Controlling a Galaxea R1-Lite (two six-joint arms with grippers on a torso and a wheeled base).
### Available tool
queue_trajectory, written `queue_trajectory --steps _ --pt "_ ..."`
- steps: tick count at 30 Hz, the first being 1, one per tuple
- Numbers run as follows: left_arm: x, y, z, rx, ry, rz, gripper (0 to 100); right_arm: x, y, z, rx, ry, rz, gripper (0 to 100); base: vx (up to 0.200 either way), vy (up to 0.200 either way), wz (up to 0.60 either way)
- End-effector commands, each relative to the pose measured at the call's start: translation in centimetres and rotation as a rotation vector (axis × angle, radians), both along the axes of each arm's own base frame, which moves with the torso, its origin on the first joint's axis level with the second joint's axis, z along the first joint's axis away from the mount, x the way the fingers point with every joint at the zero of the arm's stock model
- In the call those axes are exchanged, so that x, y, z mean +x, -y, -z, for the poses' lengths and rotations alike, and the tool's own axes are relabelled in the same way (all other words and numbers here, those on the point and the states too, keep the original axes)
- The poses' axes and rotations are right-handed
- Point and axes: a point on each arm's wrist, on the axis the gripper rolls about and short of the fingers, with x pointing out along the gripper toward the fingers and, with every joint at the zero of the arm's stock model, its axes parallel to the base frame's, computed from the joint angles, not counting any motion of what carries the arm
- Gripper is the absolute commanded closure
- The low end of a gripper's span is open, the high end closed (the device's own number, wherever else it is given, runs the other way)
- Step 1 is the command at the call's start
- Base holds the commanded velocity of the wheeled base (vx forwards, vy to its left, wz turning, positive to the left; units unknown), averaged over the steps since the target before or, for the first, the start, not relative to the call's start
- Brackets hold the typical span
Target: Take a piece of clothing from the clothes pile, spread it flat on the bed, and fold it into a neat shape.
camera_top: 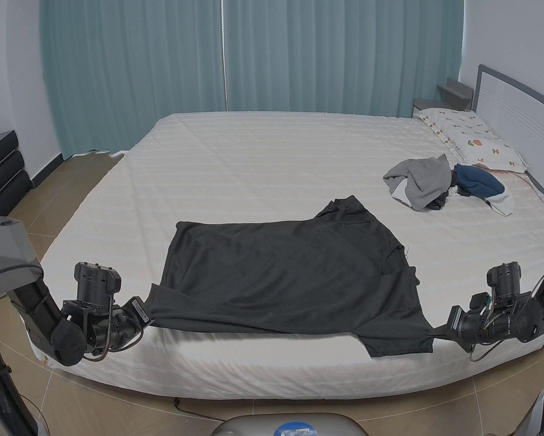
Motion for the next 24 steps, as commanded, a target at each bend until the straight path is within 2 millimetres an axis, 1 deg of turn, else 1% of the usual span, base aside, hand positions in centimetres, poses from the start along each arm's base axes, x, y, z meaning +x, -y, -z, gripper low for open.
queue_trajectory --steps 1,2,5,8,9,11,13,14,17,18,19,23,24 --pt "-0.6 -1.0 -0.1 0.04 0.003 0.005 100 -1.0 1.0 -3.3 -0.006 0.1 0.032 100 0.0 0.0 0.0" --pt "-0.6 -1.0 -0.1 0.04 0.003 0.005 100 -1.0 1.0 -3.3 -0.006 0.1 0.032 100 0.0 0.0 0.0" --pt "0.1 -2.0 -1.5 0.02 0.086 -0.039 100 -1.3 1.5 -4.3 -0.011 0.128 0.05 100 0.0 0.0 0.0" --pt "0.6 -2.5 -1.8 0.015 0.137 -0.059 100 -1.1 2.2 -5.2 -0.004 0.168 0.072 100 0.0 0.0 0.0" --pt "0.6 -2.7 -1.9 0.01 0.158 -0.066 100 -0.9 2.5 -5.6 -0.004 0.188 0.087 100 0.0 0.0 0.0" --pt "0.3 -2.7 -1.7 0.007 0.151 -0.067 100 -0.7 2.8 -5.9 -0.005 0.199 0.1 100 0.0 0.0 0.0" --pt "0.1 -2.6 -1.5 0.013 0.136 -0.056 100 -0.8 2.8 -5.8 -0.004 0.195 0.1 100 0.0 0.0 0.0" --pt "-0.6 -2.5 -0.8 0.025 0.096 -0.026 100 -1.1 2.7 -5.5 -0.003 0.177 0.097 100 0.0 0.0 0.0" --pt "-1.5 -2.4 0.1 0.071 0.038 0.053 100 -1.6 2.5 -4.9 -0.003 0.128 0.086 100 0.0 0.0 0.0" --pt "-1.5 -2.4 0.1 0.071 0.038 0.053 100 -1.6 2.5 -4.9 -0.003 0.128 0.086 100 0.0 0.0 0.0" --pt "-1.9 -2.4 0.6 0.106 0.008 0.088 100 -1.9 2.4 -4.6 -0.001 0.088 0.071 100 0.0 0.0 0.0" --pt "-2.0 -2.4 0.9 0.118 -0.007 0.1 100 -2.4 2.3 -4.0 -0.02 0.03 0.034 100 0.0 0.0 0.0" --pt "-2.1 -2.4 1.2 0.122 -0.023 0.104 100 -2.7 2.3 -3.5 -0.044 -0.002 -0.003 100 0.0 0.0 0.0"
